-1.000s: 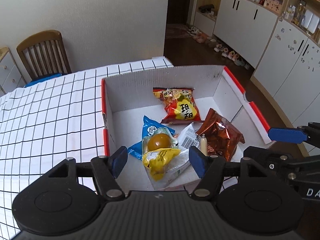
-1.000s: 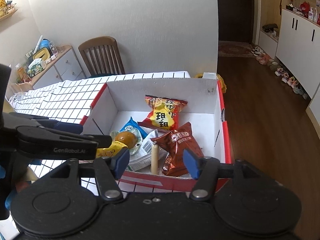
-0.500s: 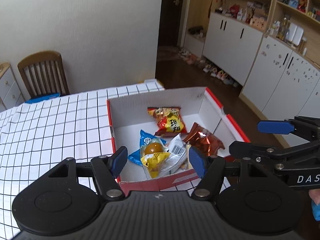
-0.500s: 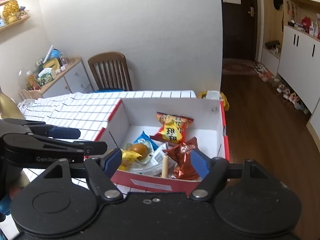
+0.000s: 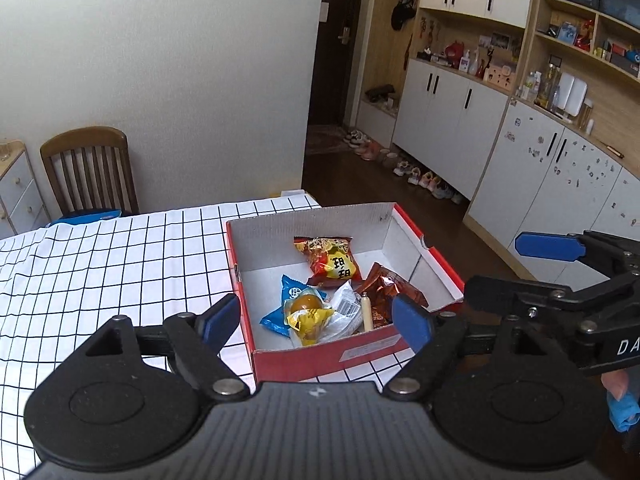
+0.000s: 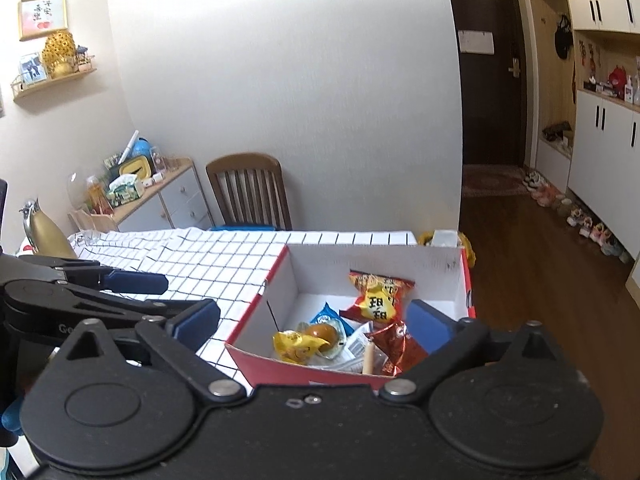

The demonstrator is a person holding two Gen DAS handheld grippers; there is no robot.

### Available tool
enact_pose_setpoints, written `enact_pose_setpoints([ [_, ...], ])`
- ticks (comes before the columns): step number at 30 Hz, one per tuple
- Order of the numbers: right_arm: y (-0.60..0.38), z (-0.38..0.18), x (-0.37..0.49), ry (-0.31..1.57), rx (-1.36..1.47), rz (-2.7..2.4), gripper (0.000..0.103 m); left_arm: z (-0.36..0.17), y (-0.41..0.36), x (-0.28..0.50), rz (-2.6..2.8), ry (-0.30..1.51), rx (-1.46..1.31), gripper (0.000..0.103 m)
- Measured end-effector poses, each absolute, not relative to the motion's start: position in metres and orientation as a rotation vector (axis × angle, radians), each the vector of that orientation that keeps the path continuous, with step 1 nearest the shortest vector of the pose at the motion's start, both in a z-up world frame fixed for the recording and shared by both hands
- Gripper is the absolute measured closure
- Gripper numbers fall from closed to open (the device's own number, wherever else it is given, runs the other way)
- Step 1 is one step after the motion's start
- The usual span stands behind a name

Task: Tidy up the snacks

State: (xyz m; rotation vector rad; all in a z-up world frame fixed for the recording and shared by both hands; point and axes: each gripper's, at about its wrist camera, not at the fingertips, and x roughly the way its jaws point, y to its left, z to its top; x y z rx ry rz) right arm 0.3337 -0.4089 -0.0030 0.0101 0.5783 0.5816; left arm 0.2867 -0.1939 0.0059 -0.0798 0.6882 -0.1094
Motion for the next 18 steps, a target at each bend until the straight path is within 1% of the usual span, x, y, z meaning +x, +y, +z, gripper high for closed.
enact_pose_setpoints([
  [5, -0.408, 0.004, 0.318, 0.53, 0.005, 0.578, 0.0, 0.009, -0.192, 0.273, -0.135, 0.683, -0.099, 0.019],
  [11, -0.412, 0.009, 0.303, 0.498, 0.03, 0.557, 0.0, 0.015, -0.189, 0.258, -0.136, 0.651, -0.13, 0.002],
  [18, -0.421, 0.011, 0.287, 0.463, 0.05, 0.528, 0.0, 0.02, -0.183, 0.248, -0.121, 0.629, -0.143, 0.002],
])
